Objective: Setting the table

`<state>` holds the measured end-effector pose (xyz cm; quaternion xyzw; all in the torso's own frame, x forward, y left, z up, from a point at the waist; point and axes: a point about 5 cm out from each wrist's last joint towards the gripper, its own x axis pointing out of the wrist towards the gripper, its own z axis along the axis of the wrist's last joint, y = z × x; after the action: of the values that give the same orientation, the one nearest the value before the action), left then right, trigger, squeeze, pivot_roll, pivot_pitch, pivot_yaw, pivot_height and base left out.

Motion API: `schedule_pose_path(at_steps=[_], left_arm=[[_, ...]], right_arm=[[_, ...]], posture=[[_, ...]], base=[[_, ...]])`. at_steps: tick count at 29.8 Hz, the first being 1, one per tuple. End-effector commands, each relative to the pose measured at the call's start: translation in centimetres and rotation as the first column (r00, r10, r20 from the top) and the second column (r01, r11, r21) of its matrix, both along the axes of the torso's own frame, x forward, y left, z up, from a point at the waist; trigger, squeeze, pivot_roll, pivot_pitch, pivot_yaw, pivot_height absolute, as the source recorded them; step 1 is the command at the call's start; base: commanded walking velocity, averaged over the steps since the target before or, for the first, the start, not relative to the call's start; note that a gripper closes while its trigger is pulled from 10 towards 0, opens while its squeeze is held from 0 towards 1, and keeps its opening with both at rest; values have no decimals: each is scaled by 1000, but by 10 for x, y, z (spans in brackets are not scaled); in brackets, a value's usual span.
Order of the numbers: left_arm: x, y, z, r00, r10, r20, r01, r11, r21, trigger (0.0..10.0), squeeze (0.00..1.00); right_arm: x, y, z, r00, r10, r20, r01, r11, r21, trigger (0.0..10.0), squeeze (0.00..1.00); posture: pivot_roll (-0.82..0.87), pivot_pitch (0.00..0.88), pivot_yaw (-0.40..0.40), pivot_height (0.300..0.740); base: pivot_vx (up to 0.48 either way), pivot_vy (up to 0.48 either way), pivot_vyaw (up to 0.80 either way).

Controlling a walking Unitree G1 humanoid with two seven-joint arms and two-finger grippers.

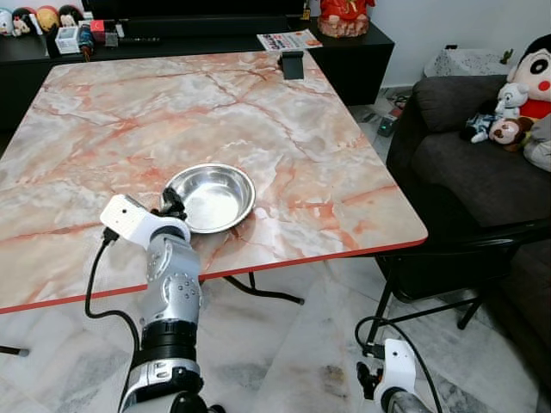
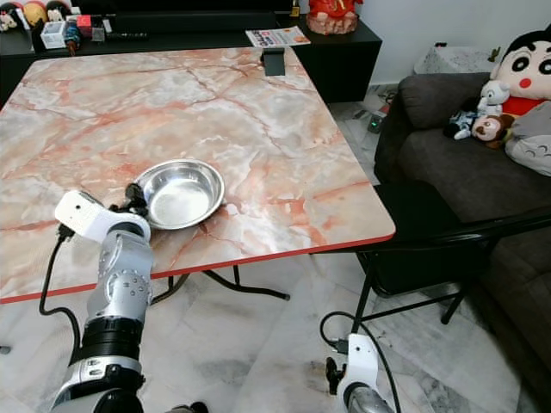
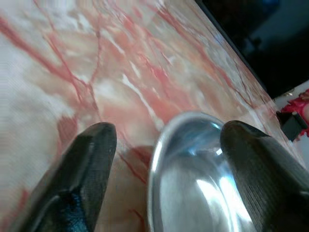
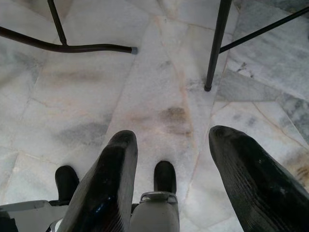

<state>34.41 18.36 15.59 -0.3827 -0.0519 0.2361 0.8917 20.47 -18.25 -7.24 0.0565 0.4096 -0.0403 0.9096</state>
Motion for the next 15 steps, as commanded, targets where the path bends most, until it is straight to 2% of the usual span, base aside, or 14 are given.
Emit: schedule_pose_path(at_steps=[1,10,14,15], left_arm=[[-5,13,5,998,63,28,-64,998,17,10000,0],[-10,41,15,983,167,75,-171,984,51,10000,0],[-11,55,24,973,202,107,-216,967,134,10000,0],[-13,63,27,970,216,112,-235,951,199,10000,0]], right_arm=[[-3,-1,-2,1000,-3,-16,3,1000,2,10000,0],[-2,-2,-1,1000,2,-13,-2,1000,1,10000,0],[-1,-2,-1,1000,4,-9,-4,1000,0,10000,0],[-1,-2,-1,1000,4,-8,-4,1000,0,10000,0]], posture=[[67,110,-47,740],[67,111,-52,740],[65,112,-56,740],[65,112,-56,740]], base=[[0,0,0],[0,0,0],[0,0,0],[0,0,0]])
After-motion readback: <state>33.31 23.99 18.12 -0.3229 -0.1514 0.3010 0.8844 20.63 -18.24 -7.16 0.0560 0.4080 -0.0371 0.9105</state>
